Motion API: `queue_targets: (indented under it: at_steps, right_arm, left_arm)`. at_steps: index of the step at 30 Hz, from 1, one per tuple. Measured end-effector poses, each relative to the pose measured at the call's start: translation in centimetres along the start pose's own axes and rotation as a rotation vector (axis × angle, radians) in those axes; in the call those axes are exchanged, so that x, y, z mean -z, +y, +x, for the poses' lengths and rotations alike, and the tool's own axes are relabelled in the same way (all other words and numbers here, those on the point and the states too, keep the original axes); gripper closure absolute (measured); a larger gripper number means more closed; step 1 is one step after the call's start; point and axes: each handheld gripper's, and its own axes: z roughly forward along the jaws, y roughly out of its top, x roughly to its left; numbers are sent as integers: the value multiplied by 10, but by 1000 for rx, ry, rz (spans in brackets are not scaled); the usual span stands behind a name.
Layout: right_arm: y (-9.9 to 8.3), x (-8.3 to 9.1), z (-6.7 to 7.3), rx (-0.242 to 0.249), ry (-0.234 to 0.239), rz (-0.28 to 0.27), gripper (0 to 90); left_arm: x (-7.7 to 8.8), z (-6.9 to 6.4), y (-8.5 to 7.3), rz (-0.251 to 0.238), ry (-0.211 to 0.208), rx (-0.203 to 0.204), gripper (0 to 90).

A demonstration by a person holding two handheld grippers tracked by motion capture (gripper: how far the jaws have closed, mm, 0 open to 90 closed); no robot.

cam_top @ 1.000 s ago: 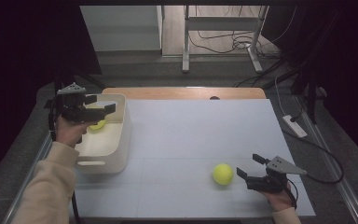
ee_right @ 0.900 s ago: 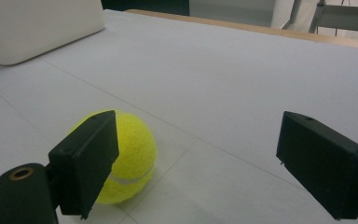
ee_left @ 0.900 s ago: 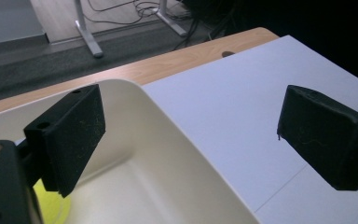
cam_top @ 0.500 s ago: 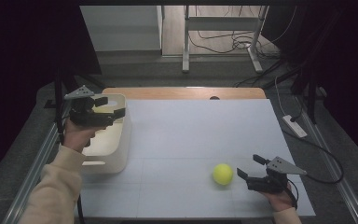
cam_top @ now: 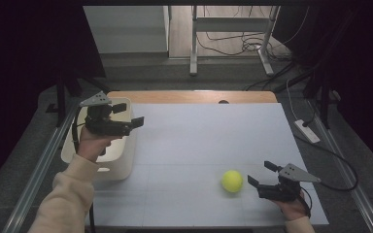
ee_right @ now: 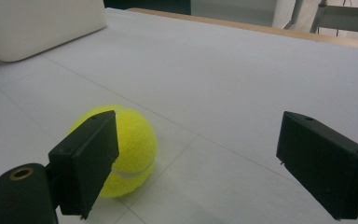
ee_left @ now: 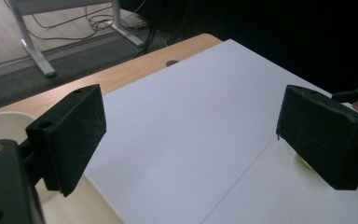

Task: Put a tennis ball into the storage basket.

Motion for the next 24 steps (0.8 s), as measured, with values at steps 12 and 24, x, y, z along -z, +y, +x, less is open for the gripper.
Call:
queue_targets:
  at_steps: [12, 24]
  right_arm:
    - [-1, 2, 0, 2, -5, -1, 126]
    - [0, 2, 1, 2, -2, -2, 126]
  left_arm:
    - [-13, -19, -1, 13, -55, -29, 88]
    - [-32, -46, -2, 48, -122, -65, 85]
